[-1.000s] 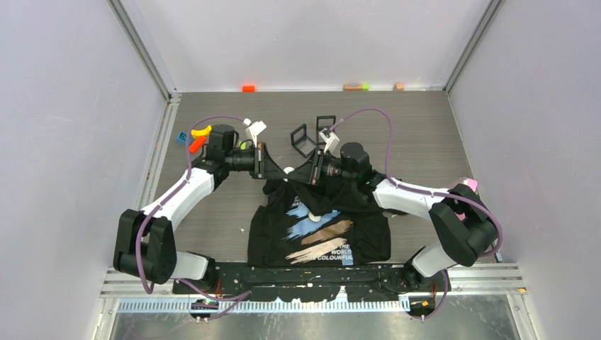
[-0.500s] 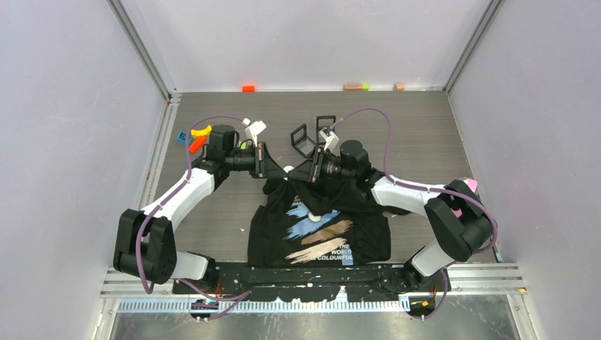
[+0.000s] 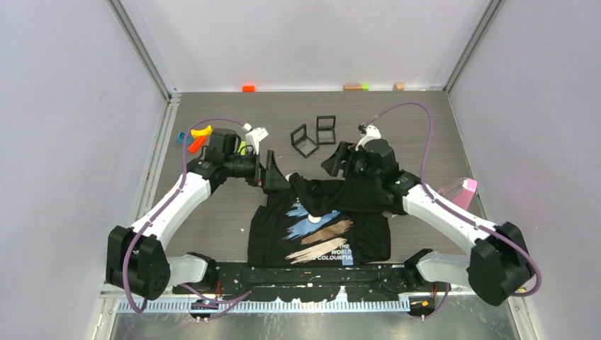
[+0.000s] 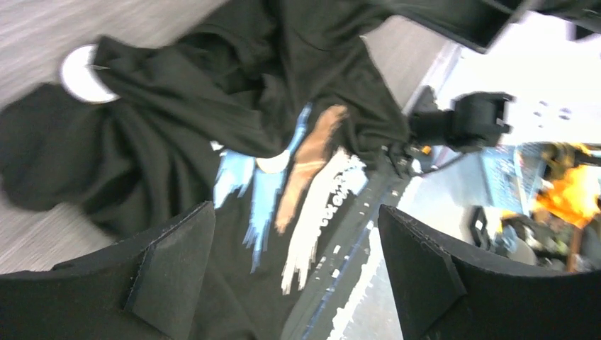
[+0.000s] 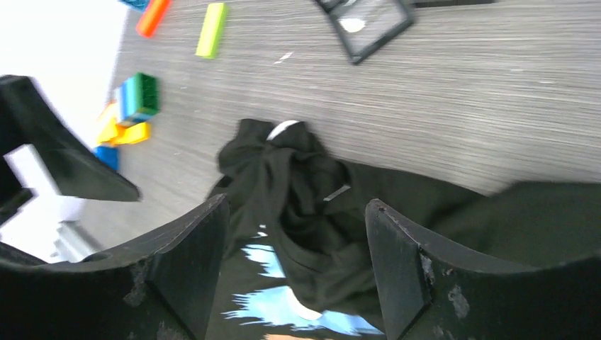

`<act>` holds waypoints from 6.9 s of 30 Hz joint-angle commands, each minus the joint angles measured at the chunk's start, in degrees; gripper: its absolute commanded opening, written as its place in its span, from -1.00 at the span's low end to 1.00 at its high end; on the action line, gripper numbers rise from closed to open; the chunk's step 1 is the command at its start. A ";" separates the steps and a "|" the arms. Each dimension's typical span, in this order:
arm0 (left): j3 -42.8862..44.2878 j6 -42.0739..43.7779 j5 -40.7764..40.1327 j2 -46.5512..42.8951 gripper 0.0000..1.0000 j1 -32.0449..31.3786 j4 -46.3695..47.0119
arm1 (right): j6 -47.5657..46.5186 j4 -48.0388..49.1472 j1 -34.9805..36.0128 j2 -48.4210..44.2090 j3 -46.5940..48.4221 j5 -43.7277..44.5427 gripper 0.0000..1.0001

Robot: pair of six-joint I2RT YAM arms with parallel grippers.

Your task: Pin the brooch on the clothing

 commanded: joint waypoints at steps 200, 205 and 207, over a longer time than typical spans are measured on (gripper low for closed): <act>9.20 9.52 -53.05 -19.58 0.96 6.63 -1.51 | -11.58 -22.85 -22.01 -23.14 8.43 31.17 0.81; 3.07 10.98 -56.10 -25.32 0.96 6.63 2.27 | -12.64 -15.54 -21.97 -29.13 -0.29 32.44 0.83; 3.08 11.38 -56.61 -25.47 0.96 6.63 1.81 | -13.19 -14.58 -22.01 -29.77 -1.80 32.72 0.84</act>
